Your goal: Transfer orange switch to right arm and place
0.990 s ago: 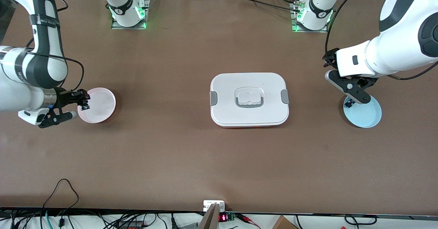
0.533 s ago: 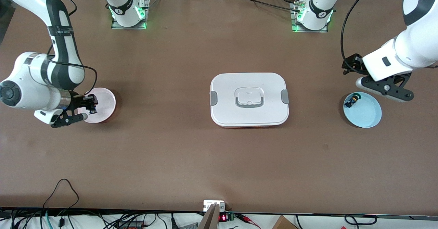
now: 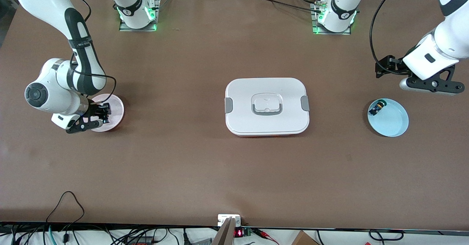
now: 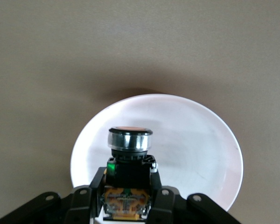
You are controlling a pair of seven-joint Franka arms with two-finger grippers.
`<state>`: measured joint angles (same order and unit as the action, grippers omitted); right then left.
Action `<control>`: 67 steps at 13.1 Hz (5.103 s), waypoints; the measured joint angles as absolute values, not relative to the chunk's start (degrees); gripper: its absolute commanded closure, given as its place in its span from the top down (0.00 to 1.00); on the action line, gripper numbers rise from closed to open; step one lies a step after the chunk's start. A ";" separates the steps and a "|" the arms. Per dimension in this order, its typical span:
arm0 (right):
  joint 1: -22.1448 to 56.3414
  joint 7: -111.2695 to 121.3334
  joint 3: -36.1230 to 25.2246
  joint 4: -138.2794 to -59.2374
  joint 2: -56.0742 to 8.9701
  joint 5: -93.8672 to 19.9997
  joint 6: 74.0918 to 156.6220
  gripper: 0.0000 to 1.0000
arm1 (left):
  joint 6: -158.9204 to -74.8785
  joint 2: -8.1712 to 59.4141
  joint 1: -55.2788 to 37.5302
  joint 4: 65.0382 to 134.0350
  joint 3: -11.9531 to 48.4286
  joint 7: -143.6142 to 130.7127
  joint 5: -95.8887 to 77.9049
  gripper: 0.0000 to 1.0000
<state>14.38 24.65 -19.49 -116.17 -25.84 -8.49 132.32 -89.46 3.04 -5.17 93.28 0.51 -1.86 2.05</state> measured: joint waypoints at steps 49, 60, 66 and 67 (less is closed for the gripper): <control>20.45 20.75 -19.07 -77.98 -13.57 -0.58 81.37 1.00 | -90.95 3.01 -2.62 94.60 2.57 -6.30 2.05 1.00; -1.96 20.75 4.79 -100.04 2.69 0.01 92.07 1.00 | -90.95 3.01 -2.62 94.60 2.58 -6.30 2.05 1.00; -1.22 15.26 5.85 -101.59 3.57 3.31 93.04 1.00 | -90.95 3.01 -2.62 94.60 2.59 -6.30 2.05 1.00; -1.22 14.69 5.60 -101.62 3.57 3.32 93.04 1.00 | -90.95 3.01 -2.62 94.60 2.59 -6.30 2.05 1.00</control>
<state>-1.22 14.69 5.60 -101.62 3.57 3.32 93.04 -90.95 3.01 -2.62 94.60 2.59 -6.30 2.05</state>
